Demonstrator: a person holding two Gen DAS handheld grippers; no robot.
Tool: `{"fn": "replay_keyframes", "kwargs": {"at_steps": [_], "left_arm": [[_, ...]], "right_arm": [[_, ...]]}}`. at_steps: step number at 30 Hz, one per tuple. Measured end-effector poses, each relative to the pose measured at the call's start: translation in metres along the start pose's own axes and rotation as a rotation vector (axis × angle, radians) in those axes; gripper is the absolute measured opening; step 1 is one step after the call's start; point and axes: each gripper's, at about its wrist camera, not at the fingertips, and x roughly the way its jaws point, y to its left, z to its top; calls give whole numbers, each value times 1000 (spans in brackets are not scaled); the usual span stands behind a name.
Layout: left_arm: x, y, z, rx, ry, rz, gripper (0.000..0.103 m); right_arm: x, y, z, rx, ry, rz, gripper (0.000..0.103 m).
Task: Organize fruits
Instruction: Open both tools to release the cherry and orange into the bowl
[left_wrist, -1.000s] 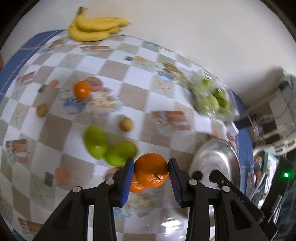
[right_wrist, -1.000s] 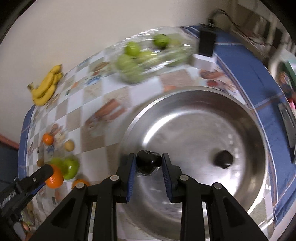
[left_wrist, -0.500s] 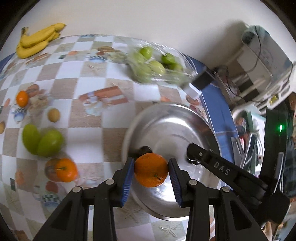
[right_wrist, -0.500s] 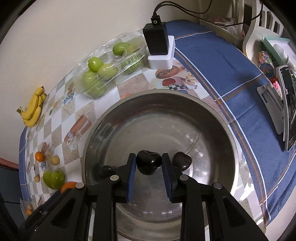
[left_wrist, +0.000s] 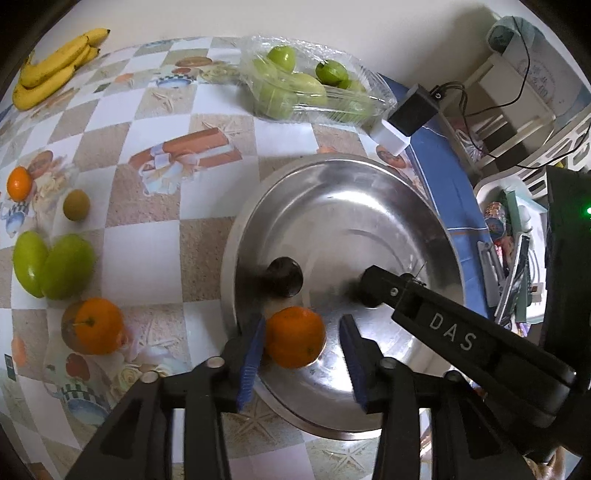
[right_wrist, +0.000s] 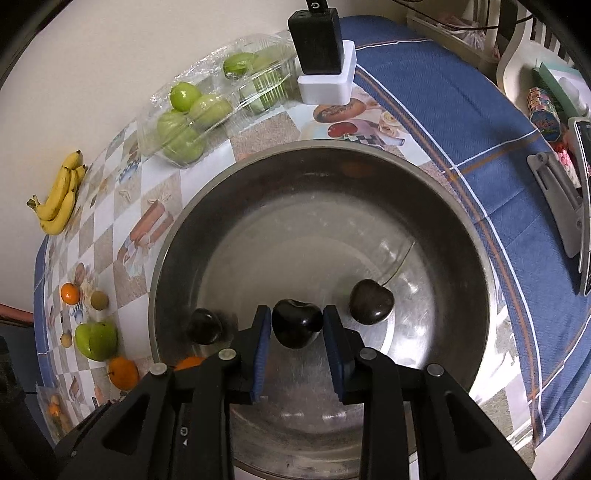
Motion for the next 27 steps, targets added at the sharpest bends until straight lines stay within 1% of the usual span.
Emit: {"fn": "replay_keyframes", "kwargs": {"at_steps": [1,3,6,11,16,20,24,27], "left_arm": [[-1,-1,0,2,-3,-7,58],[-3,-3,0,10,-8,-6,59],[-7,-4,3,9,-23,-10,59],[-23,0,9,1,-71,10,64],[-33,18,13,-69,-98,46,64],[-38,43,16,-155,-121,103,64],[-53,70,18,-241,-157,174,64],[-61,86,20,-287,-176,192,65]], "right_arm": [[0,0,1,0,-1,2,41],[-2,0,1,3,-8,4,47],[-8,0,3,4,-29,6,47],[-24,1,7,10,-81,17,47],[-28,0,7,19,-93,16,46],[-22,0,6,15,-74,10,46],[-21,4,5,-8,-68,12,46],[-24,10,4,-31,-74,16,46]]}}
